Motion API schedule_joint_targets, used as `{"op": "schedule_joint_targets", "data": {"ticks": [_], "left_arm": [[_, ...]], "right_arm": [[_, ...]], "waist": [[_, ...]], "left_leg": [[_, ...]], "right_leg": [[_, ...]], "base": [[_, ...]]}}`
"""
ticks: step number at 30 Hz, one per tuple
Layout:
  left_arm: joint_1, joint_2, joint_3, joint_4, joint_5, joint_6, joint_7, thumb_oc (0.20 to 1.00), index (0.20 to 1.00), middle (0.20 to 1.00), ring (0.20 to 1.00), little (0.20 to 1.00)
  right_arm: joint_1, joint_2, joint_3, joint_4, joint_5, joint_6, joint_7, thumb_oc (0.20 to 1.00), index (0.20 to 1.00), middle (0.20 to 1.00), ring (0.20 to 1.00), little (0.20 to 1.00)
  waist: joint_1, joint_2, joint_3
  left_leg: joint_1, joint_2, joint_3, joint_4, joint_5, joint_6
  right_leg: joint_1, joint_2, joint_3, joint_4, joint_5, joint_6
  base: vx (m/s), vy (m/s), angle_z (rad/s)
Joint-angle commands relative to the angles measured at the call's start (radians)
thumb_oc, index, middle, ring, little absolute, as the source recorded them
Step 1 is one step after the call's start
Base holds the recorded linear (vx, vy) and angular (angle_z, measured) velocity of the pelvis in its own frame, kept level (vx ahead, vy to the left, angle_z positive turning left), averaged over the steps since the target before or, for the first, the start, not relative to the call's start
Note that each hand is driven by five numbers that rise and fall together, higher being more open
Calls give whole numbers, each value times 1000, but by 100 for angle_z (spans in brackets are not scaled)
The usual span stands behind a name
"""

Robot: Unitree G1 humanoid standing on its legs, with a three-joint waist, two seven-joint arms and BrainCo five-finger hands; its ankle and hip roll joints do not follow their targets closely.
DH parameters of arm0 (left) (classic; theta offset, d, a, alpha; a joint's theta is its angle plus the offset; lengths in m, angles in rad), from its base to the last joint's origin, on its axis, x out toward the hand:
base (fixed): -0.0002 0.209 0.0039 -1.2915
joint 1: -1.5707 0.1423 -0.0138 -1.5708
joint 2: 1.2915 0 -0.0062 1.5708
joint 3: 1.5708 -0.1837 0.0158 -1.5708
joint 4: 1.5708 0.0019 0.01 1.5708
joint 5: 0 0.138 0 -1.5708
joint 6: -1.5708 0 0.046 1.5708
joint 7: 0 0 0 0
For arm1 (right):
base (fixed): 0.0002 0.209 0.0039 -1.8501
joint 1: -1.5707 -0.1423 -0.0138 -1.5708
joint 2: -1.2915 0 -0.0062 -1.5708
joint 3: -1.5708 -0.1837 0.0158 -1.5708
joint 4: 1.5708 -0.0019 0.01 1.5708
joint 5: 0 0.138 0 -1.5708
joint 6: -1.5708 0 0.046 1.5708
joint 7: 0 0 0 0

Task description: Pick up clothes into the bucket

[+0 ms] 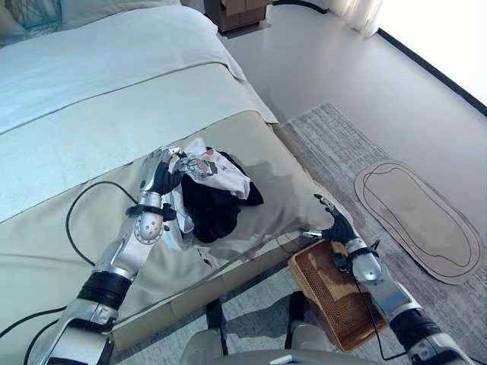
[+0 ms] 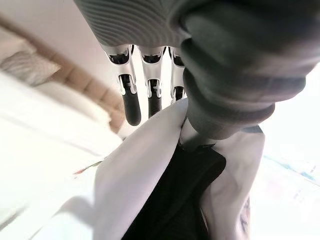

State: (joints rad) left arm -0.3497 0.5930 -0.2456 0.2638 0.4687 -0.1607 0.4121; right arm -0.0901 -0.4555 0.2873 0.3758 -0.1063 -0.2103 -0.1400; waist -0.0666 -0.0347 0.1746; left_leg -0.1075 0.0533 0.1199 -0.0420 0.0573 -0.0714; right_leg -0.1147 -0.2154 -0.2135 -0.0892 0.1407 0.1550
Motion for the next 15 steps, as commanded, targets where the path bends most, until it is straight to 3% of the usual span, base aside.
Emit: {"op": "schedule_joint_targets", "data": {"ticks": [1, 11, 15], "left_arm": [[-185, 28, -17, 17, 54, -46, 77, 200, 200, 200, 200, 200], [-255, -19, -155, 134, 35, -54, 32, 200, 200, 200, 200, 200], [-229, -25, -157, 171, 21, -55, 20, 200, 200, 200, 200, 200]], "right_arm": [[-36, 15, 8, -12, 36, -46, -17, 1000, 1000, 1000, 1000, 1000], [-29, 22, 30, 17, 50, -45, -31, 1000, 1000, 1000, 1000, 1000], [-21, 24, 27, 17, 46, -47, -34, 1000, 1000, 1000, 1000, 1000]], "waist": [[2, -31, -13], [-27, -35, 0], [-32, -35, 4]], "left_leg": [[-31, 16, 5, 97, -85, -11], [-53, 10, 13, 114, -88, -6], [-60, 9, 17, 121, -89, -5]], "right_leg": [[-18, -70, -45, 45, 5, 63], [-44, -73, -26, 59, 7, 64], [-52, -75, -18, 62, 9, 65]], "base": [[-28, 5, -15], [-6, 4, -4], [-10, 4, -5]]}}
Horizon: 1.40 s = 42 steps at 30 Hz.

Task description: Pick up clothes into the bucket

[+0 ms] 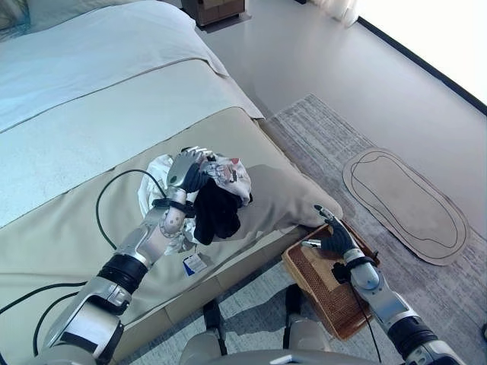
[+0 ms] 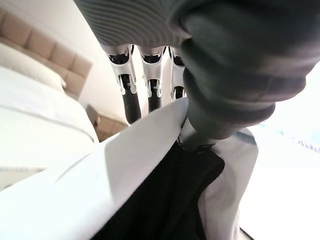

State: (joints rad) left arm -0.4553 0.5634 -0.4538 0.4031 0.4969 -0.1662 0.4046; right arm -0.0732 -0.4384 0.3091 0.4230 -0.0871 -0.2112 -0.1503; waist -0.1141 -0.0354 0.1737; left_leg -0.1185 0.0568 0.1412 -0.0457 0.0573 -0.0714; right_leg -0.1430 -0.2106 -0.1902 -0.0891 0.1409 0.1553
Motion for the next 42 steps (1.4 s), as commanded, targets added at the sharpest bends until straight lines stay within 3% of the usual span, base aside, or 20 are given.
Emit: {"op": "schedule_joint_targets", "data": {"ticks": [1, 3, 4, 5, 6, 7, 8, 13, 14, 32, 33, 34, 35, 42], "left_arm": [[-114, 2, 51, 45, -7, -49, 27, 200, 200, 200, 200, 200], [-102, -3, 48, 63, -1, -45, 29, 200, 200, 200, 200, 200], [-94, -4, 50, 71, 2, -42, 32, 385, 385, 385, 385, 385], [-92, -4, 51, 81, 5, -37, 34, 473, 473, 473, 473, 473], [-90, -6, 52, 91, 10, -31, 37, 815, 815, 815, 815, 815], [-92, -6, 52, 98, 15, -26, 41, 831, 831, 831, 831, 831], [-92, -1, 57, 94, 20, -24, 47, 1000, 1000, 1000, 1000, 1000], [-89, 7, 70, 85, 18, -18, 48, 1000, 1000, 1000, 1000, 1000], [-92, 12, 73, 81, 5, -26, 41, 200, 200, 200, 200, 200], [-79, 18, 93, 93, -11, -22, 44, 200, 200, 200, 200, 200], [-81, 9, 97, 109, -13, -11, 55, 536, 536, 536, 536, 536], [-82, 8, 96, 109, -13, -11, 56, 736, 736, 736, 736, 736], [-86, 6, 95, 117, -14, -6, 60, 1000, 1000, 1000, 1000, 1000], [-140, 17, 69, 186, -12, 16, 75, 1000, 1000, 1000, 1000, 1000]], "right_arm": [[-35, 8, 3, -29, 27, -47, -25, 1000, 1000, 1000, 1000, 1000], [-31, 6, 0, -27, 24, -49, -28, 1000, 1000, 1000, 1000, 1000], [-28, 7, -3, -26, 25, -50, -29, 1000, 1000, 1000, 1000, 1000], [-25, 6, -6, -26, 25, -51, -30, 1000, 1000, 1000, 1000, 1000], [-22, 6, -7, -25, 25, -52, -32, 1000, 1000, 1000, 1000, 1000], [-21, 6, -7, -24, 24, -52, -34, 1000, 1000, 1000, 1000, 1000], [-19, 7, -9, -25, 25, -53, -36, 1000, 1000, 1000, 1000, 1000], [-17, 8, -10, -23, 22, -53, -40, 1000, 1000, 1000, 1000, 1000], [-18, 8, -10, -20, 24, -50, -40, 1000, 1000, 1000, 1000, 1000], [-12, 13, -21, -20, 29, -54, -44, 1000, 1000, 1000, 1000, 1000], [-13, 12, -23, -29, 32, -53, -46, 1000, 1000, 1000, 1000, 1000], [-13, 11, -23, -29, 32, -52, -46, 1000, 1000, 1000, 1000, 1000], [-15, 10, -23, -30, 33, -51, -48, 1000, 1000, 1000, 1000, 1000], [-41, -11, -31, -55, 40, -51, -65, 1000, 1000, 1000, 1000, 1000]], "waist": [[15, -34, 6], [14, -34, 8], [13, -33, 8], [13, -32, 8], [12, -32, 8], [12, -32, 8], [12, -33, 8], [12, -33, 9], [12, -32, 10], [9, -35, 13], [7, -36, 19], [7, -35, 19], [7, -36, 23], [-4, -39, 82]], "left_leg": [[-50, 5, -4, 126, -89, -4], [-54, 4, -4, 130, -90, -4], [-55, 3, -5, 130, -90, -4], [-57, 2, -6, 130, -89, -4], [-59, 2, -8, 130, -88, -3], [-60, 1, -9, 129, -88, -3], [-63, 1, -11, 128, -87, -2], [-72, 0, -16, 130, -86, -2], [-74, -1, -18, 131, -85, -2], [-91, -6, -24, 145, -89, 3], [-98, -8, -24, 147, -88, 4], [-99, -8, -24, 148, -88, 4], [-105, -9, -24, 150, -88, 5], [-186, -11, -26, 204, -90, 11]], "right_leg": [[-25, -80, -39, 62, 9, 64], [-27, -80, -37, 64, 9, 64], [-29, -81, -37, 65, 9, 64], [-30, -81, -36, 65, 9, 64], [-32, -81, -35, 66, 9, 63], [-33, -80, -33, 66, 8, 63], [-35, -80, -31, 65, 9, 62], [-41, -78, -32, 65, 9, 61], [-41, -77, -30, 65, 10, 60], [-54, -76, -18, 67, 11, 58], [-62, -76, -15, 68, 13, 58], [-63, -76, -15, 68, 13, 58], [-68, -76, -13, 69, 14, 58], [-140, -80, 8, 102, 16, 53]], "base": [[0, 0, 0], [0, 0, 0], [0, 0, 0], [0, 0, 0], [0, 0, 0], [0, 0, 0], [0, 0, 0], [0, 0, 0], [0, 0, 0], [0, 0, 0], [0, 0, 0], [0, 0, 0], [-45, -2, 0], [-65, 4, 1]]}}
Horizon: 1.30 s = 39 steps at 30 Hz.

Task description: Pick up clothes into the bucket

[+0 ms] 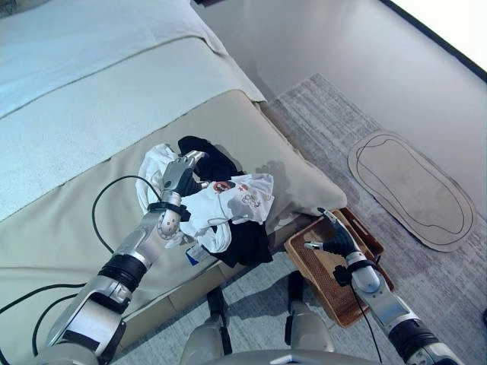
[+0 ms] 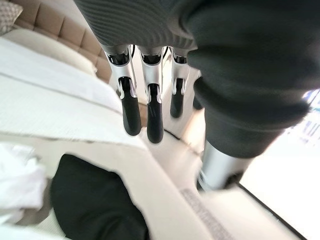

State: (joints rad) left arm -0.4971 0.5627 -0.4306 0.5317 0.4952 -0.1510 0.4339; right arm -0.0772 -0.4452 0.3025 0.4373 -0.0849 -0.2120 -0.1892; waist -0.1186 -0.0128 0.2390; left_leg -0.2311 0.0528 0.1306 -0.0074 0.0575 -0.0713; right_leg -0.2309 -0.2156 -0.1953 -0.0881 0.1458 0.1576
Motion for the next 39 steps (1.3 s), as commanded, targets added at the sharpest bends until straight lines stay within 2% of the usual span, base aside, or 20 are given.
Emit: {"op": "schedule_joint_targets", "data": {"ticks": [1, 5, 12, 14, 22, 23, 24, 25, 26, 34, 39], "left_arm": [[-110, 23, 40, 65, -11, 7, 46, 1000, 1000, 1000, 1000, 1000], [-176, 30, 3, 129, 0, 21, 52, 1000, 1000, 1000, 1000, 1000], [-250, 37, -23, 160, 0, 29, 57, 1000, 1000, 1000, 1000, 1000], [-276, 40, -33, 174, -4, 31, 59, 1000, 1000, 1000, 1000, 1000], [-329, 15, -73, 262, 3, 54, 28, 1000, 1000, 1000, 1000, 1000], [-329, 15, -73, 262, 3, 54, 28, 909, 909, 909, 909, 909], [-332, 7, -80, 289, 11, 64, 20, 451, 451, 451, 451, 451], [-337, 1, -87, 304, 25, 73, 18, 347, 347, 347, 347, 347], [-340, -5, -91, 317, 36, 82, 9, 200, 200, 200, 200, 200], [-302, -16, -77, 319, 64, 94, 15, 200, 200, 200, 200, 200], [-247, -4, -53, 303, 72, 94, 25, 200, 200, 200, 200, 200]], "right_arm": [[-41, -11, -26, -81, 38, -52, -31, 1000, 1000, 1000, 1000, 1000], [-58, -35, -43, -121, 35, -55, -43, 1000, 1000, 1000, 1000, 1000], [-61, -60, -71, -182, 44, -66, -56, 1000, 1000, 1000, 1000, 1000], [-55, -69, -84, -196, 47, -71, -60, 1000, 1000, 1000, 1000, 1000], [-50, -71, -96, -189, 47, -69, -72, 1000, 1000, 1000, 1000, 1000], [-50, -71, -97, -189, 47, -69, -72, 1000, 1000, 1000, 1000, 1000], [-49, -72, -97, -187, 45, -69, -72, 1000, 1000, 1000, 1000, 1000], [-47, -71, -95, -184, 43, -70, -71, 1000, 1000, 1000, 1000, 1000], [-45, -70, -94, -184, 40, -70, -71, 1000, 1000, 1000, 1000, 1000], [-39, -69, -84, -172, 38, -74, -64, 1000, 1000, 1000, 1000, 1000], [-40, -56, -71, -142, 40, -69, -62, 1000, 1000, 1000, 1000, 1000]], "waist": [[-4, -62, 32], [-28, -64, 81], [-52, -69, 121], [-64, -71, 130], [-83, -70, 138], [-83, -70, 138], [-84, -70, 136], [-85, -68, 135], [-85, -68, 132], [-75, -67, 114], [-55, -70, 95]], "left_leg": [[-88, -7, -16, 175, -90, 12], [-178, -2, -6, 233, -99, 17], [-294, 11, 3, 302, -117, 19], [-341, 14, 4, 319, -120, 19], [-397, 17, 4, 355, -133, 23], [-397, 17, 4, 355, -133, 23], [-395, 16, 5, 354, -135, 23], [-392, 14, 4, 352, -136, 23], [-391, 13, 3, 352, -138, 24], [-368, 9, -4, 341, -136, 19], [-306, 8, -10, 311, -130, 13]], "right_leg": [[-66, -76, 19, 108, 12, 49], [-159, -78, 49, 156, 12, 43], [-277, -74, 78, 201, 10, 39], [-326, -72, 93, 211, 12, 39], [-387, -76, 106, 239, 8, 38], [-388, -76, 106, 239, 8, 38], [-387, -76, 106, 239, 8, 39], [-386, -76, 107, 239, 8, 39], [-385, -77, 108, 239, 7, 40], [-349, -75, 98, 216, 10, 41], [-282, -74, 79, 191, 14, 43]], "base": [[-125, 27, -4], [-89, 20, -6], [-64, 8, -6], [-51, 9, -2], [-9, 10, -6], [0, 0, 0], [0, 0, 0], [0, 0, 0], [0, 0, 0], [0, 0, 0], [28, -14, 2]]}}
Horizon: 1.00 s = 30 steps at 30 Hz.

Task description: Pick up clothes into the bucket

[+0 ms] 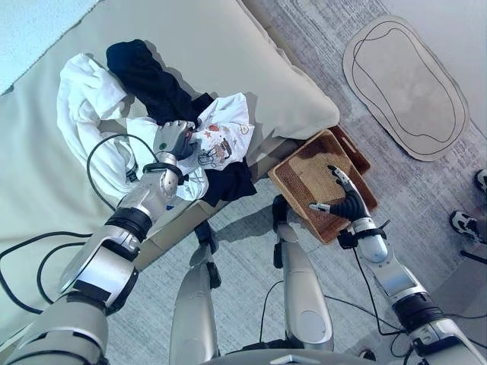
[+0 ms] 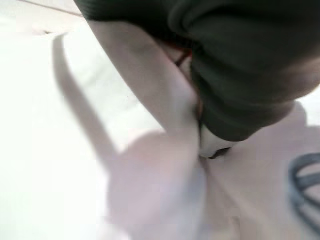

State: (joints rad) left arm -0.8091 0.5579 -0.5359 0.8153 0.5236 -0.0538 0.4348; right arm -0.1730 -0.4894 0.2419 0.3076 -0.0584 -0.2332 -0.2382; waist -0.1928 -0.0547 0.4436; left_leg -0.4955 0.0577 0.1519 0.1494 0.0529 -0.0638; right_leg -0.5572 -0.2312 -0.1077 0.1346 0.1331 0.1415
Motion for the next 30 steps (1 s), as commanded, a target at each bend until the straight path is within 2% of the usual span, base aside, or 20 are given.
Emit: {"op": "schedule_joint_targets", "data": {"ticks": [1, 5, 12, 15, 24, 30], "left_arm": [[76, 3, 56, 10, 43, -5, 24, 200, 200, 200, 200, 200], [141, 22, 94, -65, 26, -23, 28, 200, 200, 200, 200, 200], [322, 67, 243, -357, -22, -88, 16, 200, 200, 200, 200, 200], [364, 73, 287, -426, -48, -103, 0, 200, 200, 200, 200, 200], [397, 106, 427, -686, -154, -167, -27, 200, 200, 200, 200, 200], [359, 110, 454, -727, -208, -175, -32, 200, 200, 200, 200, 200]], "right_arm": [[56, -9, -8, -7, 14, -47, -13, 1000, 1000, 1000, 1000, 1000], [56, 5, -6, 26, 18, -41, -13, 1000, 1000, 1000, 1000, 1000], [86, 24, -34, 58, 11, -21, 10, 1000, 1000, 1000, 1000, 1000], [92, 28, -42, 66, 10, -16, 18, 1000, 1000, 1000, 1000, 1000], [89, 59, -30, 105, 17, 0, 58, 1000, 1000, 1000, 1000, 1000], [97, 61, -18, 106, 11, 6, 80, 1000, 1000, 1000, 1000, 1000]], "waist": [[23, -29, -114], [41, -31, -134], [96, -24, -186], [107, -22, -197], [143, -8, -254], [144, -4, -279]], "left_leg": [[-28, 3, -32, 147, -124, 5], [38, 1, -37, 112, -114, 3], [174, 0, -55, 51, -112, 3], [211, -1, -62, 24, -109, 1], [313, -2, -71, -71, -78, -7], [339, -2, -68, -77, -79, -6]], "right_leg": [[58, -58, -12, -36, 27, 60], [127, -59, -29, -62, 33, 62], [274, -62, -68, -100, 17, 63], [311, -59, -81, -116, 15, 64], [405, -48, -130, -166, 9, 62], [432, -47, -138, -169, 5, 62]], "base": [[39, -12, 1], [63, -12, 4], [86, -17, 8], [53, -9, 17], [42, -19, 10], [32, -8, 4]]}}
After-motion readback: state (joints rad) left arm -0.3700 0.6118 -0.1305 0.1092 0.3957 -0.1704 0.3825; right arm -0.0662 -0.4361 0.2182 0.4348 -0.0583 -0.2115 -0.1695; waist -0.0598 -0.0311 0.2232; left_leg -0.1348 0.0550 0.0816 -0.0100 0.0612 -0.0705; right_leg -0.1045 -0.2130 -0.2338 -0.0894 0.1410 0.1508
